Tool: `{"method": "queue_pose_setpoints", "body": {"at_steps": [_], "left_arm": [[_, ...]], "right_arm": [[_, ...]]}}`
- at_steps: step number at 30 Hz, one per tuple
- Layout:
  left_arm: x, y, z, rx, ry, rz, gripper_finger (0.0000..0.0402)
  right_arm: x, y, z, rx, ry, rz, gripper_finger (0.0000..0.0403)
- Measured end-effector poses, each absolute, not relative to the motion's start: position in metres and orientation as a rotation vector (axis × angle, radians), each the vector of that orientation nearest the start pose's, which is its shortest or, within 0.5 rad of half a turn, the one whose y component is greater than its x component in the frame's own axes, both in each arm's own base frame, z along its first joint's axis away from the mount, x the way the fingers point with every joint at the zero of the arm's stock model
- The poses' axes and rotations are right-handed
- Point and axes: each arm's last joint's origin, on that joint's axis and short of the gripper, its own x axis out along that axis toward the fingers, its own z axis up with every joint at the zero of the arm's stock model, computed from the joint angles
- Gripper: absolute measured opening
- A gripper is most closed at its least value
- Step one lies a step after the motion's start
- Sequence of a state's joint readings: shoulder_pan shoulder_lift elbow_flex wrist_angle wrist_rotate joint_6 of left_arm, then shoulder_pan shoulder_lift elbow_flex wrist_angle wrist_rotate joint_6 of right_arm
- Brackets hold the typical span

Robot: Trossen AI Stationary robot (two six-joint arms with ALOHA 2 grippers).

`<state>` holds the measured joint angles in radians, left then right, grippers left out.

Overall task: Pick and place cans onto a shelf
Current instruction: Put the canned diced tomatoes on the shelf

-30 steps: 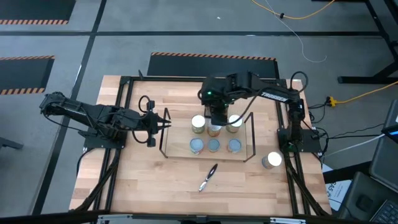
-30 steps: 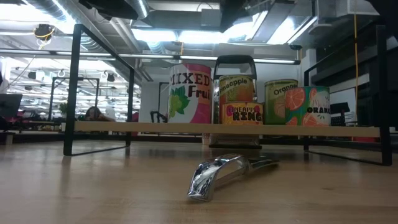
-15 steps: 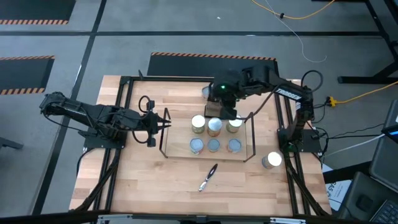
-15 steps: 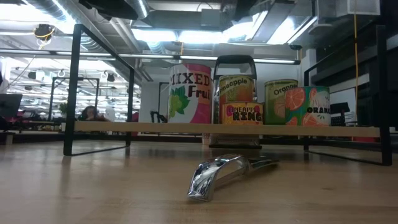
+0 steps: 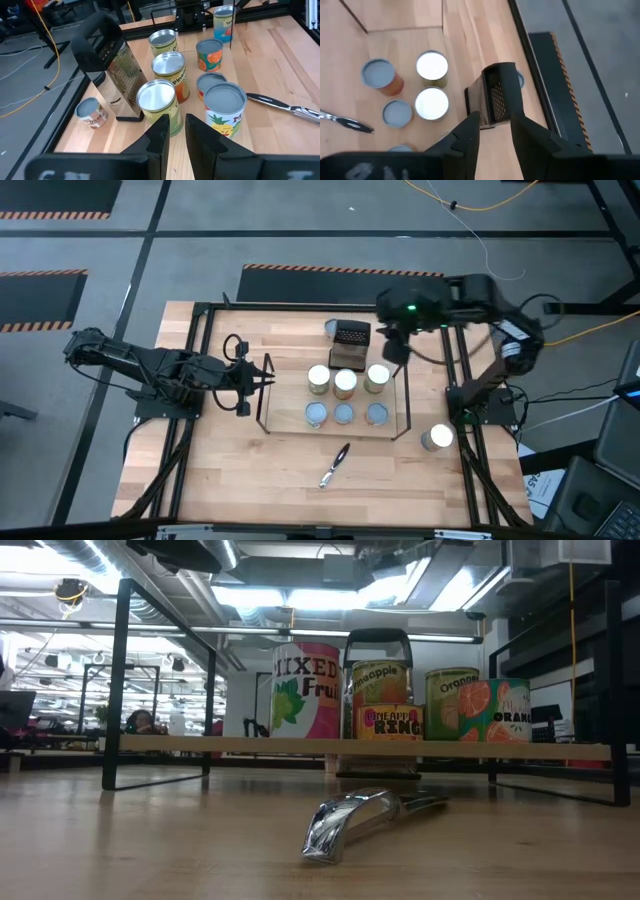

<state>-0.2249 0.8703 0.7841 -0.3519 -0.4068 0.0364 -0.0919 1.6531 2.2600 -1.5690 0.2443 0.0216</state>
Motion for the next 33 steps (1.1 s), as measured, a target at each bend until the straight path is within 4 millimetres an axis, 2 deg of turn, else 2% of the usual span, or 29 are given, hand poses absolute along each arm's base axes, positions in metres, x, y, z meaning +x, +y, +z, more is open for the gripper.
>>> {"method": "queue_pose_setpoints", "body": {"at_steps": [4, 10, 13, 19, 24, 28, 33], "left_arm": [[0.182, -0.03, 0.304, 0.172, 0.42, 0.171, 0.0055], [0.182, -0.03, 0.304, 0.171, 0.42, 0.171, 0.0055], [0.182, -0.03, 0.304, 0.171, 0.42, 0.171, 0.0055], [0.182, -0.03, 0.304, 0.168, 0.42, 0.172, 0.0055], [0.182, -0.03, 0.304, 0.142, 0.417, 0.177, 0.0055], [0.182, -0.03, 0.304, 0.108, 0.414, 0.184, 0.0055], [0.182, -0.03, 0.304, 0.09, 0.412, 0.188, 0.0055]], "right_arm": [[0.236, -0.025, 0.474, -0.069, 0.951, -0.33, 0.0115], [0.213, -0.026, 0.426, -0.144, 0.863, -0.45, 0.0115], [0.201, -0.036, 0.408, -0.192, 0.793, -0.471, 0.0115], [0.188, -0.075, 0.382, -0.149, 0.667, -0.585, 0.0115], [0.195, -0.114, 0.358, -0.104, 0.57, -0.532, 0.0115], [0.203, -0.149, 0.34, -0.062, 0.523, -0.59, 0.0115], [0.213, -0.185, 0.315, -0.006, 0.594, -0.641, 0.0115]]}}
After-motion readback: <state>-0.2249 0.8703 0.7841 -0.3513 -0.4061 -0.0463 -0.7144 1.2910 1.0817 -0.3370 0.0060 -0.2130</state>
